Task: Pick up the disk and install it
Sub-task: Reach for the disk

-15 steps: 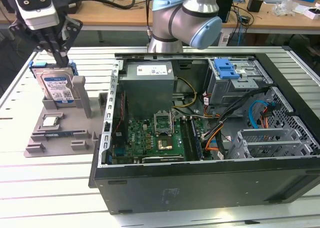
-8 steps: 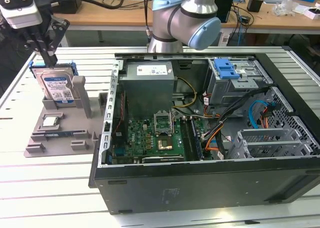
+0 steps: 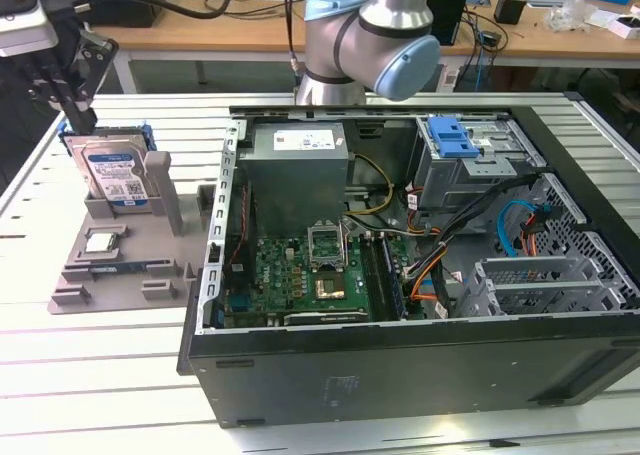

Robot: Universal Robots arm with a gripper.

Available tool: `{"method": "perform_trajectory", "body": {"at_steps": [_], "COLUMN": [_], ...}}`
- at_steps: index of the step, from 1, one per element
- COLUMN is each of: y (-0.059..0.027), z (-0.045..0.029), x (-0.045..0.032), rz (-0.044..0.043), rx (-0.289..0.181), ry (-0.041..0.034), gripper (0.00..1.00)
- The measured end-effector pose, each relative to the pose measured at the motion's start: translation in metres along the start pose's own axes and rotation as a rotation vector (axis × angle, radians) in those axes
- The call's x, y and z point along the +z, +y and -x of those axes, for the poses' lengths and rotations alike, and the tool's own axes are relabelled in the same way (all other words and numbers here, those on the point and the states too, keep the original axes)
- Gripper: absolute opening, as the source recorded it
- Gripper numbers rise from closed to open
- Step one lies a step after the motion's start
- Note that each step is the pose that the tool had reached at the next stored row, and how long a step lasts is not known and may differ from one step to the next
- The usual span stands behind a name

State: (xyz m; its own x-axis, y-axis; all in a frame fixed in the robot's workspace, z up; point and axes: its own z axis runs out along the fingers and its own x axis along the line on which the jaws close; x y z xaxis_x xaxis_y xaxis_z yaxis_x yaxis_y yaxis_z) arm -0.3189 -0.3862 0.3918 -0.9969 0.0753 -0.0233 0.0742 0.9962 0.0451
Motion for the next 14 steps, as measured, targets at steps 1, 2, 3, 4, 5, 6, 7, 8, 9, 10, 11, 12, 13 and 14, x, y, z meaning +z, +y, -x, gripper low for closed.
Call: {"method": "perform_trajectory", "body": {"at_steps": [1,2,3,4,5,6,7,8,9,10,11,12,13,14], "y": [-0.0001,-0.0001,-0.0002,-0.0003,-0.0003,-0.0004,-0.0004,-0.0005,-0.0005,-0.0006,-0.0007,-0.0007,-0.0006,-0.0005], "z": [-0.0036,-0.0052,-0.0065,-0.0082,-0.0094,-0.0115,-0.0126,-0.0139,-0.0158,-0.0175,-0.0187,-0.0207,-0.0219,-0.0231], "x": [0.0000,-0.0001,0.0000,-0.0001,-0.0001,-0.0001,-0.0002,-0.0001,-0.0002,-0.0002,-0.0003,-0.0003,-0.0003,-0.0003], "rz": [0.0000,0.0000,0.0000,0.0000,0.0000,0.0000,0.0000,0.0000,-0.0001,-0.0001,-0.0001,0.0000,-0.0001,0.0000], "rx": [0.000,0.000,0.000,0.000,0.000,0.000,0.000,0.000,0.000,0.000,0.000,0.000,0.000,0.000], "ry": [0.0000,0.0001,0.0000,0.0000,0.0001,0.0001,0.0000,0.0000,0.0001,0.0001,0.0001,0.0001,0.0000,0.0001], "gripper": [0.11,0.11,0.11,0.11,0.11,0.11,0.11,0.11,0.11,0.11,0.11,0.11,0.11,0.11]}}
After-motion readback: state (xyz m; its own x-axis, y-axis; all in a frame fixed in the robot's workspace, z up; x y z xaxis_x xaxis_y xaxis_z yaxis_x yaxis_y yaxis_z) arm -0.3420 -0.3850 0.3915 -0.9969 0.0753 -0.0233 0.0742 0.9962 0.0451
